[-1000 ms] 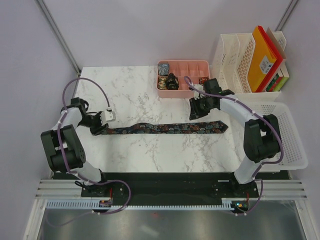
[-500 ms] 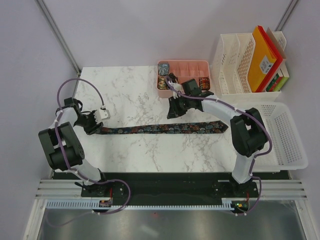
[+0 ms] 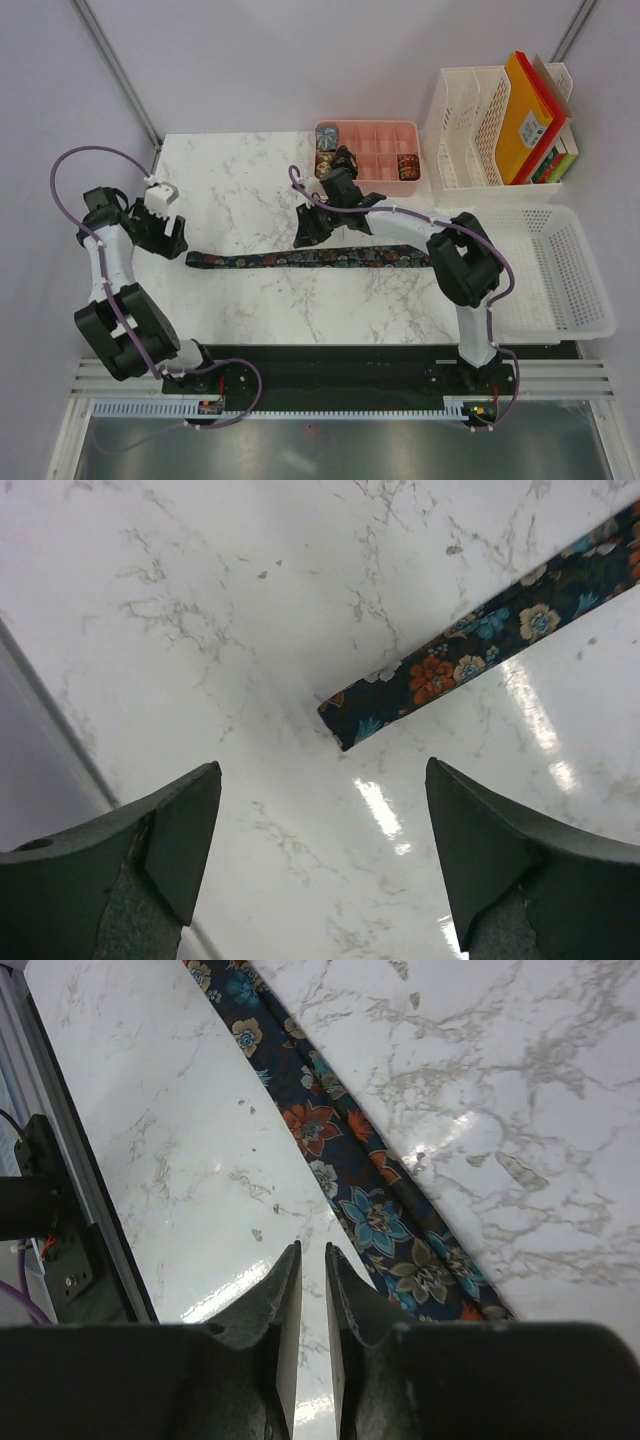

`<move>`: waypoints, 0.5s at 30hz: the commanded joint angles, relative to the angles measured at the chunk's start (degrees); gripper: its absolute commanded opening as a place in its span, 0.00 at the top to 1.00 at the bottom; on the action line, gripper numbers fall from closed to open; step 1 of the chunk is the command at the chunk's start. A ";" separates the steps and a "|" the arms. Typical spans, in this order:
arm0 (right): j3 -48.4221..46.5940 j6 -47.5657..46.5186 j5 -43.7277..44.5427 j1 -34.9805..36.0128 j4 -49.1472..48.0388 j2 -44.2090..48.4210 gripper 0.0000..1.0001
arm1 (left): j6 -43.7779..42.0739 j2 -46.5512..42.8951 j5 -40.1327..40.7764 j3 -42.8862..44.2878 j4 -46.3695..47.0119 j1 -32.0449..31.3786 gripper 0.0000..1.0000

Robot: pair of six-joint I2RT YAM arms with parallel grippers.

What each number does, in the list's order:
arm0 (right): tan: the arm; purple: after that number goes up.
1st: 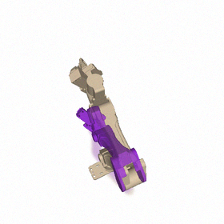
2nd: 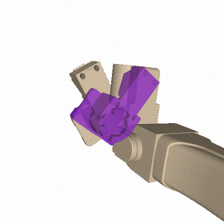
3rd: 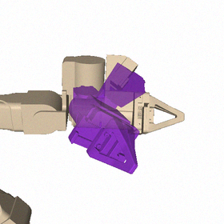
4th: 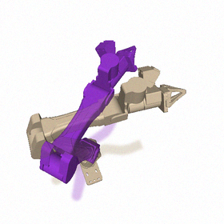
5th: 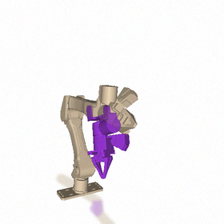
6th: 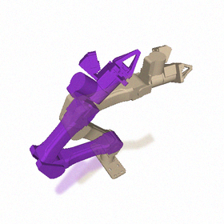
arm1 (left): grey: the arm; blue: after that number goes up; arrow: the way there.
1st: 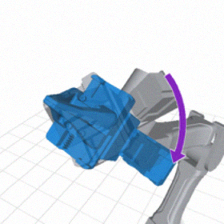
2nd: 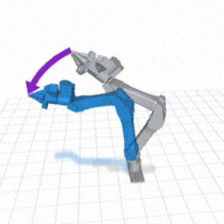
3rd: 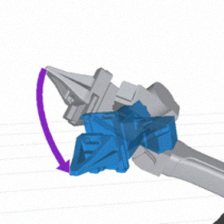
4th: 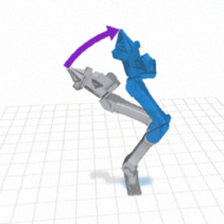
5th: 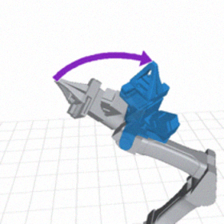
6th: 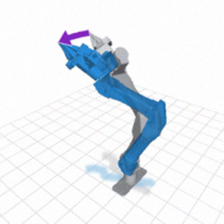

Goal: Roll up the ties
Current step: Flatten out the tie at the center of the board.

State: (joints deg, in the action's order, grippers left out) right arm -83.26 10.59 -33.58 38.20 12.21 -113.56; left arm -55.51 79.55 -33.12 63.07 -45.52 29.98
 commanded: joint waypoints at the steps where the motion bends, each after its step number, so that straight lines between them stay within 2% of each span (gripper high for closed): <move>1: -3.66 2.49 1.59 2.85 -4.38 -4.21 0.78 | 23.82 2.36 -2.99 0.13 -0.10 2.97 0.12; 6: -4.63 3.74 3.26 4.69 -7.37 -7.02 0.81 | 34.91 7.36 -6.60 -1.28 3.93 4.56 0.13; 10: -4.80 3.47 4.40 5.40 -8.08 -9.13 0.82 | 37.66 11.66 -7.30 -1.55 6.32 5.00 0.15; 15: -4.28 3.47 5.81 5.66 -9.13 -10.72 0.83 | 39.33 16.07 -6.87 -2.24 7.89 5.09 0.26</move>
State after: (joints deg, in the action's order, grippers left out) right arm -85.82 13.76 -29.45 43.42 6.31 -122.91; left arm -21.52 93.34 -38.06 61.60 -41.04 34.65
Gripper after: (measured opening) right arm 0.177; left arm 0.772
